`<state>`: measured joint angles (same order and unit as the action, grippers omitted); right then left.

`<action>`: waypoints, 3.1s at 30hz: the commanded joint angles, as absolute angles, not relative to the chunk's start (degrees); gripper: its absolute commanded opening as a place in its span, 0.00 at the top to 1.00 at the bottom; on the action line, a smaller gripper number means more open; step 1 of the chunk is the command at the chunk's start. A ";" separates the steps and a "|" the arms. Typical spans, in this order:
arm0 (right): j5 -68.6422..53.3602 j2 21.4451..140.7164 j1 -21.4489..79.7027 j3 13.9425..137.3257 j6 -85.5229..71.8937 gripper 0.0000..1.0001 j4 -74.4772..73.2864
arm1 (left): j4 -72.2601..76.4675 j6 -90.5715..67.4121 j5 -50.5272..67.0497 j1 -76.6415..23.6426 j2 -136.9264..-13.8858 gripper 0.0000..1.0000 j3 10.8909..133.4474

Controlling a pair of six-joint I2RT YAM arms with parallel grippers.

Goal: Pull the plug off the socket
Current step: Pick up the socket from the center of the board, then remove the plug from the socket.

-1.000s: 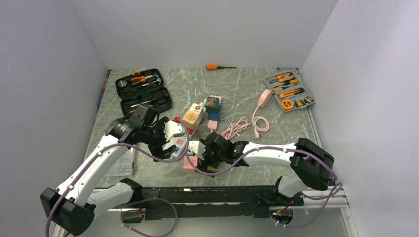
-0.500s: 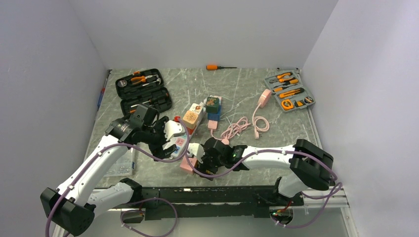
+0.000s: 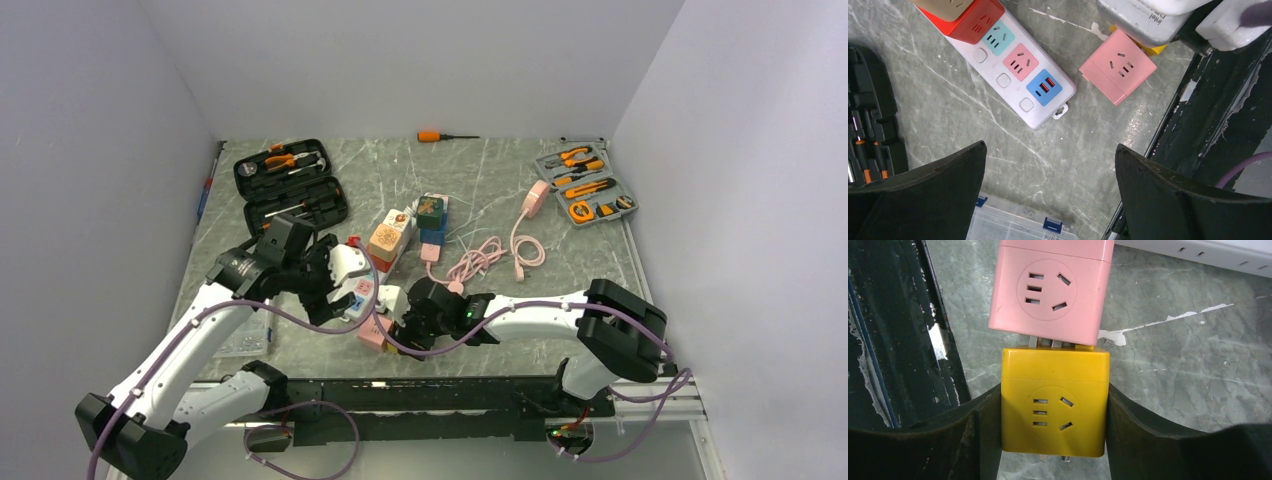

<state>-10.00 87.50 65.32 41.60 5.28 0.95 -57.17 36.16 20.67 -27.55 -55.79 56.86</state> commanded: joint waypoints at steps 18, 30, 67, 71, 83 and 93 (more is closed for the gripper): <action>-7.28 77.47 65.67 42.90 -0.75 1.00 -2.53 | -51.14 60.48 31.79 -27.24 -34.96 0.01 45.03; -7.89 69.38 65.51 44.11 -4.00 1.00 -0.27 | -41.28 76.64 37.93 -28.53 -23.69 0.01 34.40; -18.05 72.14 64.19 53.62 -11.82 1.00 5.91 | -16.71 99.27 42.08 -31.78 -14.53 0.45 20.73; -18.47 72.40 63.71 54.31 -11.81 1.00 4.59 | -17.91 102.05 42.94 -31.97 -13.91 0.92 20.01; -16.05 65.31 60.95 50.73 -14.10 1.00 -11.72 | -24.50 107.59 27.63 -31.94 -22.10 1.00 21.18; -8.75 55.75 60.92 44.16 -17.71 1.00 -21.06 | -15.38 99.89 15.27 -31.09 -26.42 1.00 20.88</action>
